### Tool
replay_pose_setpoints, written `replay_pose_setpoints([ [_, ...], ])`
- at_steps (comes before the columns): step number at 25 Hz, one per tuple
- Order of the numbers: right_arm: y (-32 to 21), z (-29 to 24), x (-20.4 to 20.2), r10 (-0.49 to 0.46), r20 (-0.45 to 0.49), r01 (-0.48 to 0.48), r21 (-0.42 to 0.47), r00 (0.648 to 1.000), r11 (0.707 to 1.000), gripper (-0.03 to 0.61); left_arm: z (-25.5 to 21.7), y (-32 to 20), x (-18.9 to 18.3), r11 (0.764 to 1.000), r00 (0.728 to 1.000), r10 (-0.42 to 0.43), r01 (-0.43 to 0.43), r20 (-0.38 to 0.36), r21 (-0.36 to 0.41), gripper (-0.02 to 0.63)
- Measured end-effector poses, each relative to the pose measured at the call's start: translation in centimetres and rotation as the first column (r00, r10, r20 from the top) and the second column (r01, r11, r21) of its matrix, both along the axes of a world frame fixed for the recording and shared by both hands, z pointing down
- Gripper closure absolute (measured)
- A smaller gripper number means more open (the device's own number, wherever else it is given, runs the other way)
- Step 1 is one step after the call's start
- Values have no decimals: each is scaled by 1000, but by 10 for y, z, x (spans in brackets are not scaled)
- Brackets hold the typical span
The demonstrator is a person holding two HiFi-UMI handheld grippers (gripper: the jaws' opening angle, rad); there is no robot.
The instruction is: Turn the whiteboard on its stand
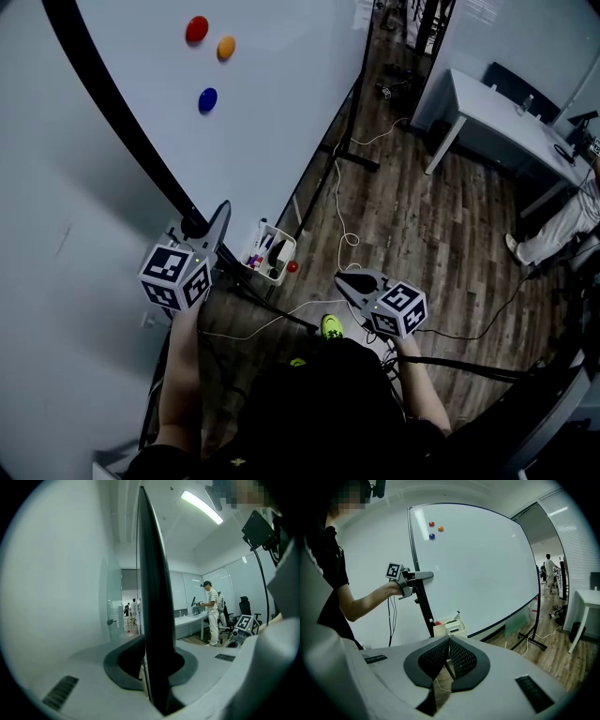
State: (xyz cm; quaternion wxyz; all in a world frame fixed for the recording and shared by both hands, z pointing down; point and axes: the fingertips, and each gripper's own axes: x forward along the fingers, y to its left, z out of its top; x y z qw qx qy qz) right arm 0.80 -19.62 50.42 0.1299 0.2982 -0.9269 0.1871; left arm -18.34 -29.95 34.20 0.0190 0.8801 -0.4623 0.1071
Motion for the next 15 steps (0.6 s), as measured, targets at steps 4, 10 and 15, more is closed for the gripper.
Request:
replay_pose_setpoints([
  [4, -7, 5, -1, -11, -2, 11, 7, 1000, 1000, 578, 7, -5, 0, 1000, 1000, -8, 8, 1, -16, 558],
  [10, -9, 20, 1, -25, -17, 25, 8, 1000, 1000, 578, 20, -10, -3, 999, 1000, -21, 21, -2, -25, 558],
  [15, -12, 26, 11, -16, -31, 16, 15, 999, 1000, 578, 28, -14, -5, 999, 1000, -27, 27, -3, -25, 558],
])
